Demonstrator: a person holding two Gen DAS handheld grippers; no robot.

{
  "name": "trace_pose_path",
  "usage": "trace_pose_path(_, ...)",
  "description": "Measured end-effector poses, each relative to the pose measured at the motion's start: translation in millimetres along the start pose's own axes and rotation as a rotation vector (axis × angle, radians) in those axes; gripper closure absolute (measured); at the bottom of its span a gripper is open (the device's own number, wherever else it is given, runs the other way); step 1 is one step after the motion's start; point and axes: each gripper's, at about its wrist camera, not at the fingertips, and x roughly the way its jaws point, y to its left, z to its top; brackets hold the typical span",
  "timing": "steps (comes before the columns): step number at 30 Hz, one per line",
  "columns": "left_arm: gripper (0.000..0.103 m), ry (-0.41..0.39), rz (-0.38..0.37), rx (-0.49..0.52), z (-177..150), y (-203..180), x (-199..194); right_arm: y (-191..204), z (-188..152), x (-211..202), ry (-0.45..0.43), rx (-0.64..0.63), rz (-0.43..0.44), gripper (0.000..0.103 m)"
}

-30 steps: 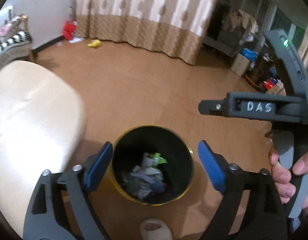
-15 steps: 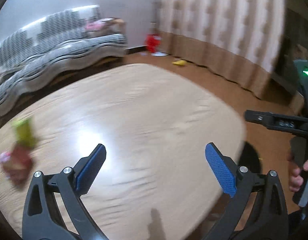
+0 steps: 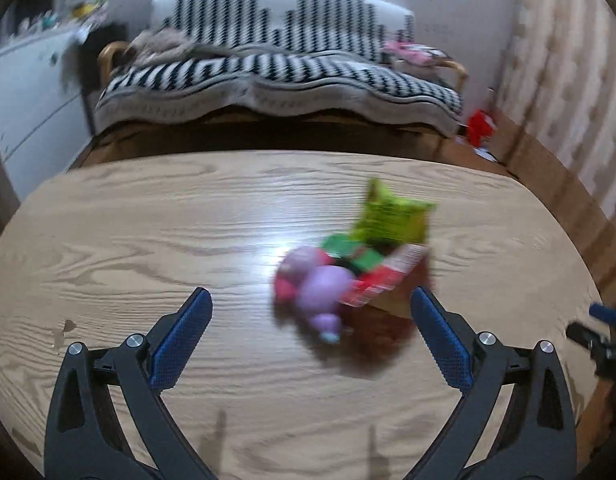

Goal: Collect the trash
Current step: 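Swing both tools back toward the remaining trash on the table, then grasp the pink-purple toy with the left tool while the right tool grasps the red box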

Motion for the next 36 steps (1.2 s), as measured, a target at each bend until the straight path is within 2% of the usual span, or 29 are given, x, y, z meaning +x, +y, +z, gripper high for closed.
trace_pose_path(3,0.007,0.041,-0.018,-0.064,9,18,21,18,3,16,0.023,-0.009,0.029,0.010)
trace_pose_path(8,0.007,0.096,-0.040,-0.113,13,15,52,44,8,35,0.055,-0.003,0.082,0.010)
trace_pose_path(14,0.007,0.108,-0.041,-0.128,14,11,68,65,13,52,0.083,-0.010,0.123,0.010)
trace_pose_path(16,0.019,0.113,-0.062,-0.113,12,9,70,74,15,59,0.094,-0.009,0.150,0.010)
trace_pose_path(18,0.040,0.132,-0.089,-0.102,10,7,74,83,18,64,0.097,-0.005,0.181,0.010)
trace_pose_path(24,0.050,0.134,-0.101,-0.075,5,12,59,105,25,80,0.126,0.037,0.292,0.010)
trace_pose_path(28,0.051,0.103,-0.089,-0.062,6,23,38,116,32,95,0.163,0.103,0.349,0.007)
trace_pose_path(32,0.051,0.092,-0.021,-0.082,5,49,21,131,39,100,0.159,0.127,0.370,0.007)
trace_pose_path(36,0.051,0.091,0.034,-0.172,3,85,11,148,49,108,0.155,0.157,0.353,0.007)
